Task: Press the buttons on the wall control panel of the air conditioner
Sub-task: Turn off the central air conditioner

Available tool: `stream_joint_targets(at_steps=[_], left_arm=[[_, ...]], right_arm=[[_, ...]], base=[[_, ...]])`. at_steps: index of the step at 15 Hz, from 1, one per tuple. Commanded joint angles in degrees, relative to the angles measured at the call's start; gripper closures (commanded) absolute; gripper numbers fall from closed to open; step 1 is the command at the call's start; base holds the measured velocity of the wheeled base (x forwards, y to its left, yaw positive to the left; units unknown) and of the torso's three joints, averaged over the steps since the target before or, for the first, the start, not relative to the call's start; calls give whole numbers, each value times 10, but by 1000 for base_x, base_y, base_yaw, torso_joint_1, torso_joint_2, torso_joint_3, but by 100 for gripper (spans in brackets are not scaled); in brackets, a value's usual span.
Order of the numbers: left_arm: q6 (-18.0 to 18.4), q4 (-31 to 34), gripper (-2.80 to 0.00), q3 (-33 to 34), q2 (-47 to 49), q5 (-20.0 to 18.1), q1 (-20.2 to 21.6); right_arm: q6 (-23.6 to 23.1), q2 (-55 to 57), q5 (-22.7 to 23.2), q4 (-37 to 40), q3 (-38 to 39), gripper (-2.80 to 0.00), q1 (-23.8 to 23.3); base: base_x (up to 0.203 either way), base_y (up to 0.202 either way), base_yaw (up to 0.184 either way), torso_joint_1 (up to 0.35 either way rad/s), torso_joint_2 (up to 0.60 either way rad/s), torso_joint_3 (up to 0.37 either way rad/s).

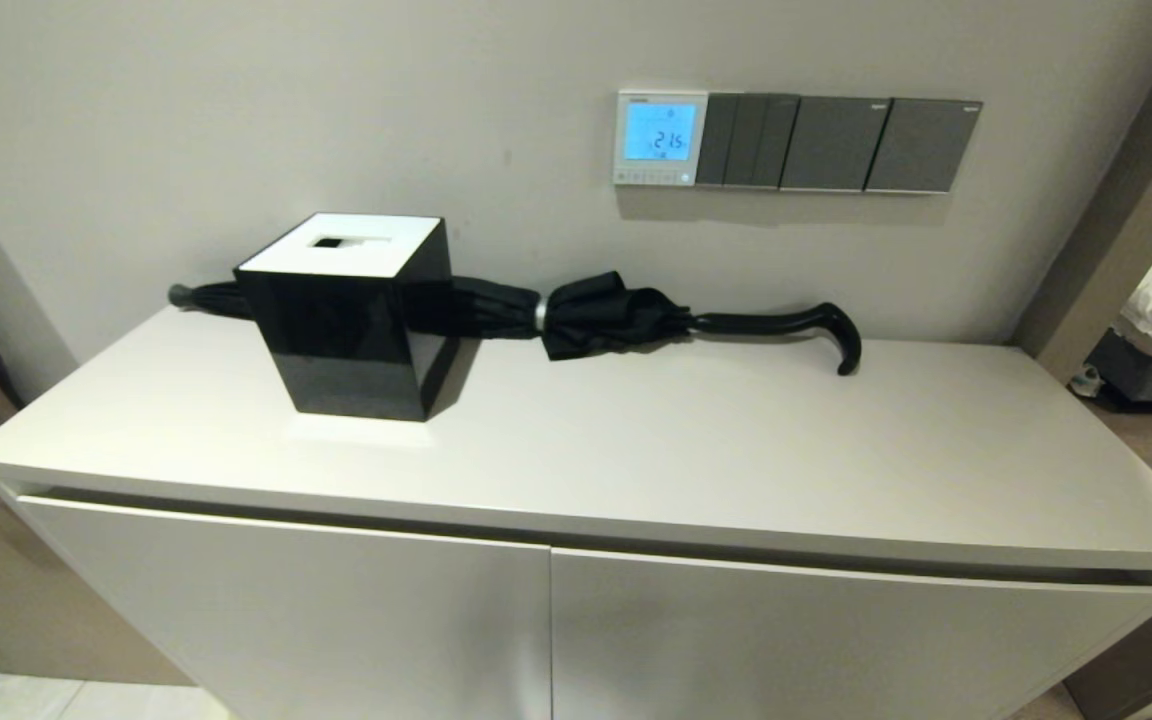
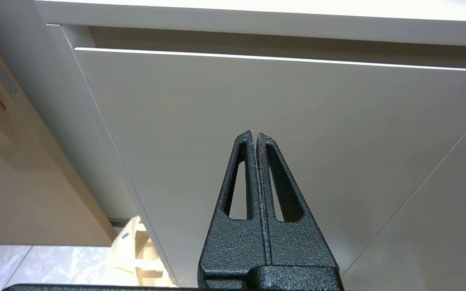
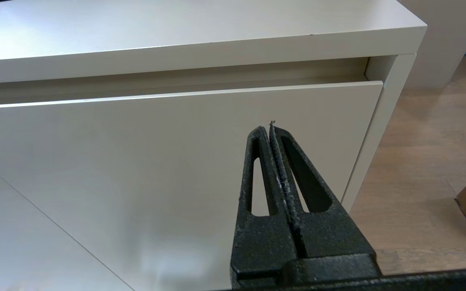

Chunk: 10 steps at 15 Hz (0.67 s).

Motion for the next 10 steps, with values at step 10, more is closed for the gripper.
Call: stream_joint_targets(at_steps=[10], left_arm=[[0,0,0,0,0,0,0]], right_arm=[[-24,64,-1,-18,-167,0,0]], base=[[0,0,0,0,0,0]])
